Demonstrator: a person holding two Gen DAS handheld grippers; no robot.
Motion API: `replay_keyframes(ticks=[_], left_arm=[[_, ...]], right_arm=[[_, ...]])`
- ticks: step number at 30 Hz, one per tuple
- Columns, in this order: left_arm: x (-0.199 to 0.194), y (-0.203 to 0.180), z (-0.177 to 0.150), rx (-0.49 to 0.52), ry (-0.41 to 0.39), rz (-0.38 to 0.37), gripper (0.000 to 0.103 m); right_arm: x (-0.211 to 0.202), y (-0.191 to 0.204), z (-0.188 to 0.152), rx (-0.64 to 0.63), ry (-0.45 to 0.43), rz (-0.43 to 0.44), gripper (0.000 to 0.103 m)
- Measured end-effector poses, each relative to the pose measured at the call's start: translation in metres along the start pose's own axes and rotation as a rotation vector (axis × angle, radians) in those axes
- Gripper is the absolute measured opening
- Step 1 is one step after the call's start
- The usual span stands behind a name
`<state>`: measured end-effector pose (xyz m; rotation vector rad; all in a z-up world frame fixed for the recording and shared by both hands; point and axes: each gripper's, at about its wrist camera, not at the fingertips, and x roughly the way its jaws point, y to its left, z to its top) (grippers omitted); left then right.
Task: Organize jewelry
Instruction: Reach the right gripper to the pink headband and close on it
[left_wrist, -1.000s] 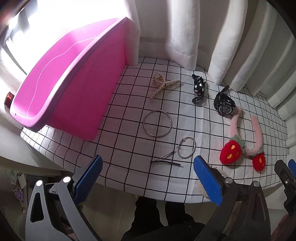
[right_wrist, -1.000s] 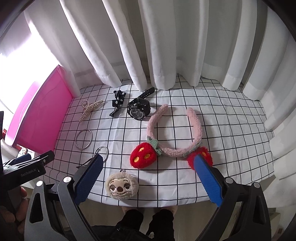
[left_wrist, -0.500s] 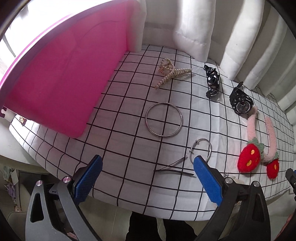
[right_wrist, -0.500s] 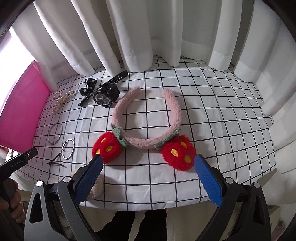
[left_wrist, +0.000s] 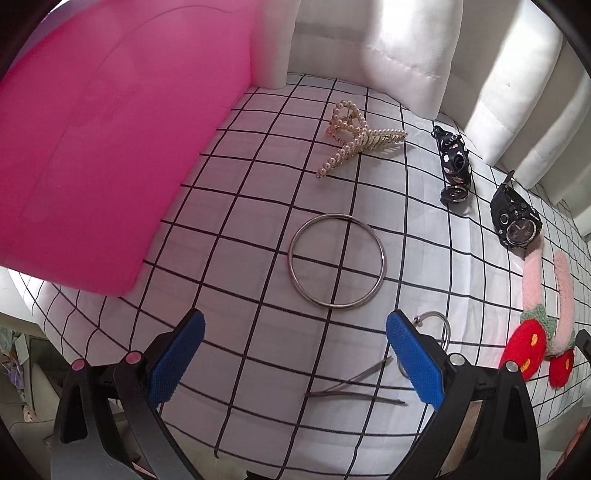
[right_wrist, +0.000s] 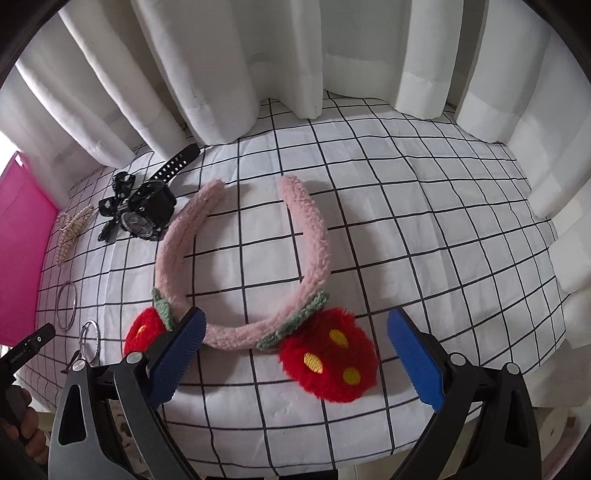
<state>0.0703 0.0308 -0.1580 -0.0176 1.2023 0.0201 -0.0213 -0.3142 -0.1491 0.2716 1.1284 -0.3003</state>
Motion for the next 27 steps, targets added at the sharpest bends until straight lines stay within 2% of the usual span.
replay_keyframes(ticks=[10, 20, 27], left_arm=[[0.034, -0.008, 0.020, 0.010, 0.016, 0.024, 0.097], [0.049, -0.023, 0.030, 0.040, 0.017, 0.001, 0.097], [0.054, -0.033, 0.032, 0.042, -0.016, -0.006, 0.097]], right_arm=[[0.034, -0.004, 0.016, 0.002, 0.025, -0.076, 0.094], [0.051, -0.005, 0.018, -0.005, 0.053, -0.085, 0.094], [0.062, -0.009, 0.019, -0.003, 0.076, -0.092, 0.094]])
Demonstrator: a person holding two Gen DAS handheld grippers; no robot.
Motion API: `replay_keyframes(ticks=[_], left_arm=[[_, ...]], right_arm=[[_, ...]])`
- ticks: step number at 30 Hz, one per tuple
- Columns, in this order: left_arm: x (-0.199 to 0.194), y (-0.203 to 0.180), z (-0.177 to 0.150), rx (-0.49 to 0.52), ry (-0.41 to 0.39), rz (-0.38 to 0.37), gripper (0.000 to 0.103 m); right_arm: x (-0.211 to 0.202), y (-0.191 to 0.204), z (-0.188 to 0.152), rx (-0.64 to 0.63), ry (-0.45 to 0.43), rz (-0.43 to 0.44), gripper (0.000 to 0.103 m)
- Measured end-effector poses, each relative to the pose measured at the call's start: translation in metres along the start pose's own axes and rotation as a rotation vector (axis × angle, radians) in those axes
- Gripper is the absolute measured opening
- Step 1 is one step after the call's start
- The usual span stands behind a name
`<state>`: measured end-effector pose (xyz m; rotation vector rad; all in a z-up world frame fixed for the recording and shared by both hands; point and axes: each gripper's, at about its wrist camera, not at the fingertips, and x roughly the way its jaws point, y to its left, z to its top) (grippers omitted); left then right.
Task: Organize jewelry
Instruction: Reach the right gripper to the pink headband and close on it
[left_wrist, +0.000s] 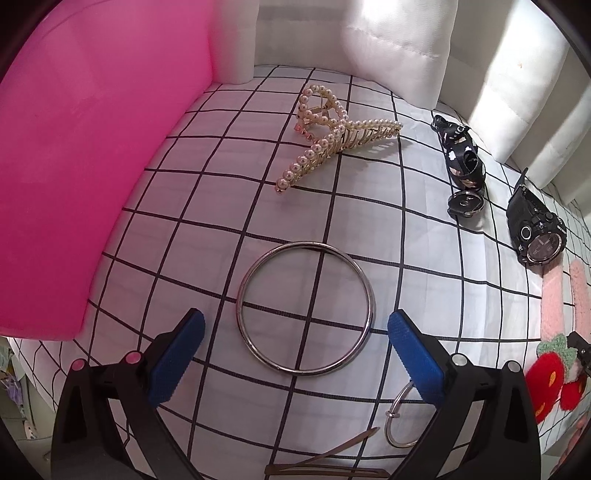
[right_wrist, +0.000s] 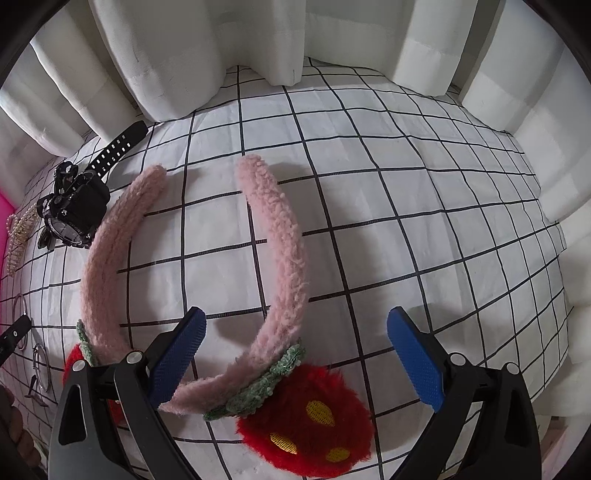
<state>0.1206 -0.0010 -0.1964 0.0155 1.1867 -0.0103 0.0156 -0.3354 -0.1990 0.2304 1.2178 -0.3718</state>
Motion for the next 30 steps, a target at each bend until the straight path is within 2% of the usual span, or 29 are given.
replay_keyframes(ticks=[7, 12, 15, 18, 19, 21, 22, 23, 24, 25, 26, 30], left_arm=[[-0.004, -0.003, -0.012, -0.002, -0.068, 0.000, 0.098], [-0.006, 0.000, -0.010, 0.002, -0.074, 0.002, 0.097], [-0.009, 0.001, -0.015, -0.003, -0.070, 0.001, 0.097], [-0.014, -0.002, -0.019, 0.015, -0.078, -0.008, 0.090], [-0.017, -0.002, -0.023, 0.024, -0.082, -0.013, 0.085], [-0.021, -0.007, -0.025, 0.042, -0.091, -0.023, 0.075], [-0.023, -0.010, -0.027, 0.049, -0.097, -0.028, 0.068], [-0.025, -0.013, -0.028, 0.055, -0.098, -0.021, 0.068], [-0.025, -0.013, -0.029, 0.049, -0.101, -0.024, 0.068], [-0.026, -0.012, -0.030, 0.043, -0.101, -0.029, 0.068], [-0.027, -0.012, -0.030, 0.042, -0.101, -0.031, 0.067], [-0.031, -0.010, -0.033, 0.041, -0.098, -0.043, 0.067]], right_arm=[[0.011, 0.000, 0.001, -0.001, -0.021, 0.009, 0.094], [0.010, 0.002, -0.012, -0.013, -0.076, 0.011, 0.094], [0.011, 0.004, -0.012, -0.019, -0.071, 0.008, 0.094], [0.009, 0.006, -0.011, -0.040, -0.049, 0.019, 0.093], [0.004, 0.006, -0.013, -0.045, -0.045, 0.029, 0.091], [-0.001, 0.007, -0.011, -0.063, -0.056, 0.042, 0.082], [-0.005, 0.011, -0.011, -0.075, -0.063, 0.046, 0.071], [-0.008, 0.013, -0.012, -0.081, -0.067, 0.048, 0.063], [-0.011, 0.015, -0.011, -0.085, -0.074, 0.050, 0.048], [-0.013, 0.016, -0.011, -0.088, -0.077, 0.050, 0.027], [-0.014, 0.016, -0.010, -0.084, -0.076, 0.049, 0.022], [-0.016, 0.010, -0.007, -0.062, -0.079, 0.092, 0.014]])
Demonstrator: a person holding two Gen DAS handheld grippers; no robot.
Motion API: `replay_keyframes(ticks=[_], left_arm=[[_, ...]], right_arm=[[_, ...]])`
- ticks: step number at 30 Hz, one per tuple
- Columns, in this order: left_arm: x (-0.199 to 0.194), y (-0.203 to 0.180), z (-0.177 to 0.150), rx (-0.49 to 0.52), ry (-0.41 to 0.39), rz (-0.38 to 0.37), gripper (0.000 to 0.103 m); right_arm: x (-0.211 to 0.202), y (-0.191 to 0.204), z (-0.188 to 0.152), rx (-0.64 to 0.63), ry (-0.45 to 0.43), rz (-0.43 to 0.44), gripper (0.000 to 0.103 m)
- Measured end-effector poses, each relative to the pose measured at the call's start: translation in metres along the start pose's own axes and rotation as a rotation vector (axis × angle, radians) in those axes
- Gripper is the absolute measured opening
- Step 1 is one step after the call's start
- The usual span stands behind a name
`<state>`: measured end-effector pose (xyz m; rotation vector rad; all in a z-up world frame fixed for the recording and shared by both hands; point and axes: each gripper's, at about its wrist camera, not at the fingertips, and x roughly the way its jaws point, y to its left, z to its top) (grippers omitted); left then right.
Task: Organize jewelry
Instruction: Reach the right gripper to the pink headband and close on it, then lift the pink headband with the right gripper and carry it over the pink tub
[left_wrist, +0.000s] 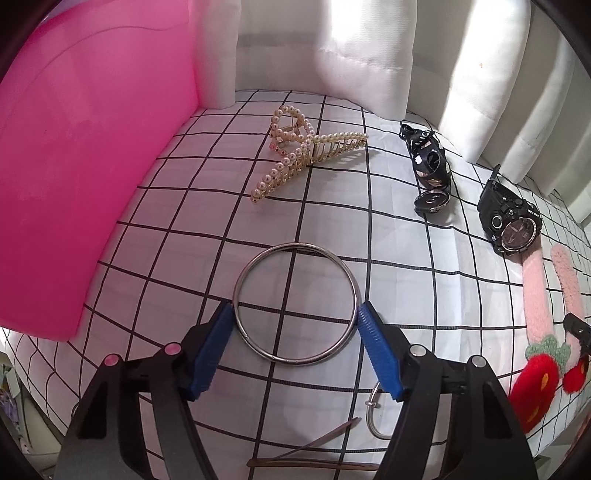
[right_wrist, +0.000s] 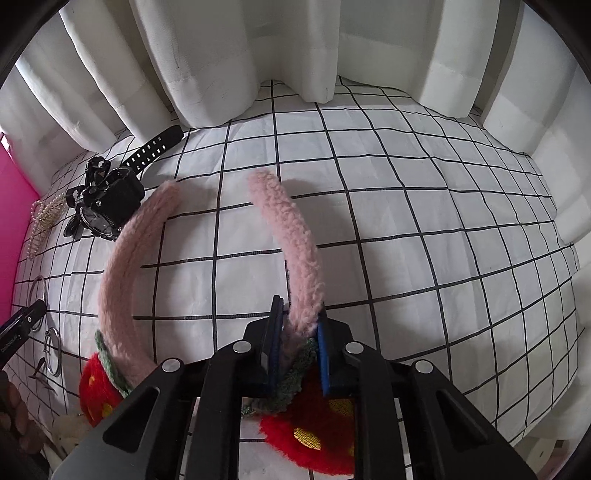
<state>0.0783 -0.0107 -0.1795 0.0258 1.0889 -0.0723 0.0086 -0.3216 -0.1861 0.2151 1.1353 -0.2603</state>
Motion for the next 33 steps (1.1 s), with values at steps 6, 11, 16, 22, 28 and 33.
replay_keyframes(ticks=[6, 11, 16, 22, 28, 33], left_arm=[[-0.013, 0.000, 0.005, 0.007, -0.027, -0.018, 0.066], [-0.030, 0.002, 0.009, -0.005, -0.047, -0.045, 0.066], [-0.046, 0.005, 0.013, -0.009, -0.069, -0.049, 0.066], [-0.064, 0.009, 0.021, -0.008, -0.100, -0.052, 0.066], [-0.091, 0.009, 0.028, -0.002, -0.151, -0.067, 0.066], [-0.118, 0.013, 0.037, -0.009, -0.203, -0.088, 0.066]], right_arm=[[-0.015, 0.005, -0.006, -0.012, -0.065, 0.028, 0.012], [-0.030, 0.003, -0.002, -0.006, -0.121, 0.057, 0.012], [-0.048, 0.009, 0.005, -0.019, -0.163, 0.069, 0.012], [-0.072, 0.014, 0.013, -0.042, -0.221, 0.073, 0.012], [-0.101, 0.023, 0.023, -0.061, -0.282, 0.083, 0.012], [-0.130, 0.035, 0.031, -0.087, -0.340, 0.109, 0.012]])
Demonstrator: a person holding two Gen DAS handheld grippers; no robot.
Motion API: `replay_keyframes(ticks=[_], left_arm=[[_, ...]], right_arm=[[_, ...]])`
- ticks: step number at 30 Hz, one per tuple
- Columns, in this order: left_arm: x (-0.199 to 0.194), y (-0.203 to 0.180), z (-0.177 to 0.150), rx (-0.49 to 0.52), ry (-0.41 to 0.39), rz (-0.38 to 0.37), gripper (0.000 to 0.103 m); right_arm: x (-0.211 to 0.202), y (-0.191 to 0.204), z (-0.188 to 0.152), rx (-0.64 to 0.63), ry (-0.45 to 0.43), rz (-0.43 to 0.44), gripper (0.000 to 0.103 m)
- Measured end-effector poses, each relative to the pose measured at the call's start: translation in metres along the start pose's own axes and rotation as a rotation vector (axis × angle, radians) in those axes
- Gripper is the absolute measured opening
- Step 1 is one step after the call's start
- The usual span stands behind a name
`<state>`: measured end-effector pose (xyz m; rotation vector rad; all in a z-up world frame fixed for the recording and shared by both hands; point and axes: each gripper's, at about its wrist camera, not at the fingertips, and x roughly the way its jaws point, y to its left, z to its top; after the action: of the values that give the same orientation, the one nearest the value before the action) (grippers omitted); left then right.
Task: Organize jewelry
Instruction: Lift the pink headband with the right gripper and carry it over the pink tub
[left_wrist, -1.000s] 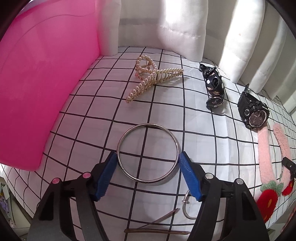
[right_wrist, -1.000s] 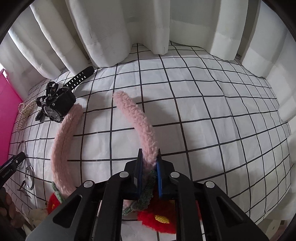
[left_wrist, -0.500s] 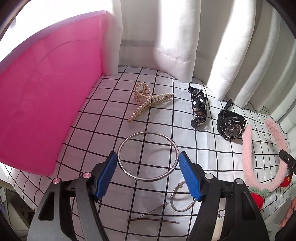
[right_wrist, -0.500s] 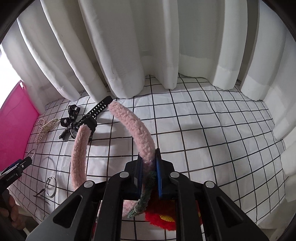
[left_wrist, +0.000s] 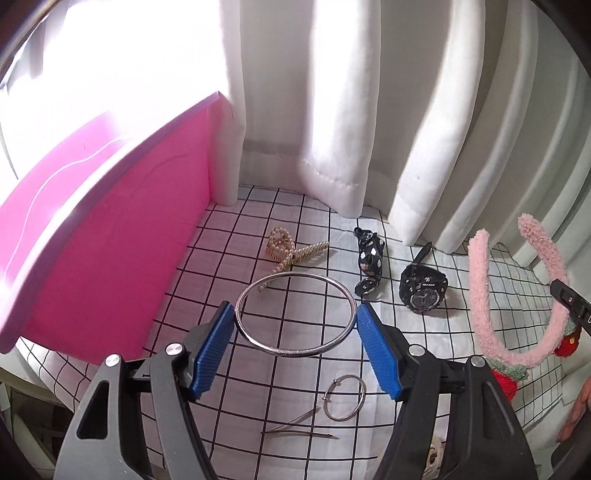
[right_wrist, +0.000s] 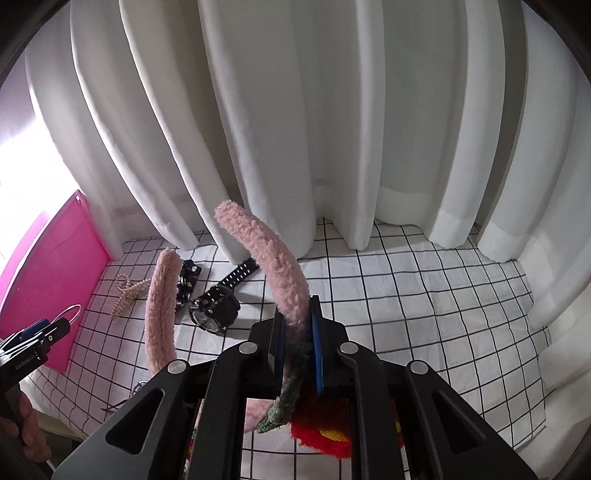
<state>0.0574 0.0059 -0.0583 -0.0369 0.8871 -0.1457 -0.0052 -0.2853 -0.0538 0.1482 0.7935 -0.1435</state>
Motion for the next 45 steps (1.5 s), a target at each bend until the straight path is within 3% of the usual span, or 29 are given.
replay_keyframes(ticks=[13, 25, 35, 39, 45], left_arm=[[-0.069, 0.026, 0.052, -0.035, -0.182, -0.010, 0.066], [-0.120, 0.120, 0.096, -0.129, -0.336, 0.130, 0.066], [-0.116, 0.208, 0.096, -0.212, -0.318, 0.230, 0.065], [-0.098, 0.234, 0.095, -0.237, -0.281, 0.239, 0.065], [-0.072, 0.262, 0.089, -0.260, -0.221, 0.246, 0.065]], right_arm=[[-0.040, 0.070, 0.062, -0.101, -0.144, 0.122, 0.012], [-0.052, 0.209, 0.120, -0.254, -0.237, 0.343, 0.012], [-0.025, 0.339, 0.137, -0.381, -0.199, 0.470, 0.012], [-0.011, 0.379, 0.140, -0.419, -0.162, 0.473, 0.012], [0.022, 0.406, 0.129, -0.447, -0.081, 0.446, 0.012]])
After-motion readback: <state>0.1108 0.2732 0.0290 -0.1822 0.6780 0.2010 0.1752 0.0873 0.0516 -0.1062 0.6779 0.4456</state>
